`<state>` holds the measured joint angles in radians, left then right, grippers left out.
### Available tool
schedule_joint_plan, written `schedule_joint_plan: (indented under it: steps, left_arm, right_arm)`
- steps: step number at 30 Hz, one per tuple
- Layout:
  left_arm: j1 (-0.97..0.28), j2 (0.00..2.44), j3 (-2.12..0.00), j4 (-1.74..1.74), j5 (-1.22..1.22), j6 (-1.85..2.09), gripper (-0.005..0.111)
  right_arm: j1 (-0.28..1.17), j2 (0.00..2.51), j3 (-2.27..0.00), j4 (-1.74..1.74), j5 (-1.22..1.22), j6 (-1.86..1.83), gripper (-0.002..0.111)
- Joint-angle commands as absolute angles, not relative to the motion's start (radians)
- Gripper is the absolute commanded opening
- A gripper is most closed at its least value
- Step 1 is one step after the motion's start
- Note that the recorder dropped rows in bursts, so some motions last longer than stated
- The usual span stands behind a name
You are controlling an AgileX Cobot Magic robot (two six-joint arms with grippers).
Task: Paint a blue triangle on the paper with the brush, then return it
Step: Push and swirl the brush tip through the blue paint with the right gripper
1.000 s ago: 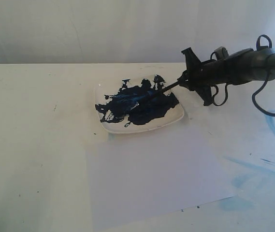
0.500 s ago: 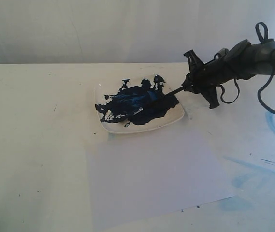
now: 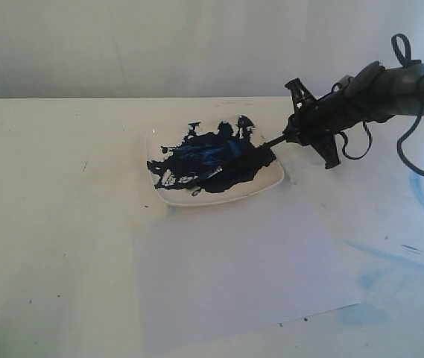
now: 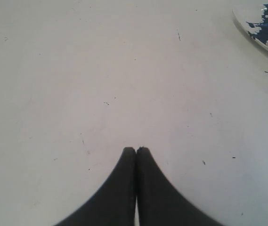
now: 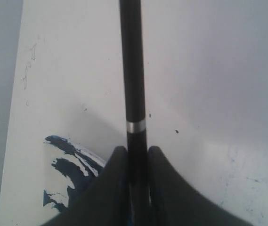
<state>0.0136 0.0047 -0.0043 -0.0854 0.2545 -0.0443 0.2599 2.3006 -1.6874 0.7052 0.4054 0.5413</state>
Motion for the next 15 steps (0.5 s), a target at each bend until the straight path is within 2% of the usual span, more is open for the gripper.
schedule_joint_plan:
  steps: [1,15]
  left_arm:
    - [0.01,0.0,0.0,-0.088,0.255,-0.045,0.0]
    - [0.01,0.0,0.0,-0.088,0.255,-0.045,0.0]
  right_arm:
    - [0.26,2.296,-1.685,0.699,0.399,0.545,0.0]
    - [0.26,2.296,-1.685,0.699,0.387,0.545,0.001]
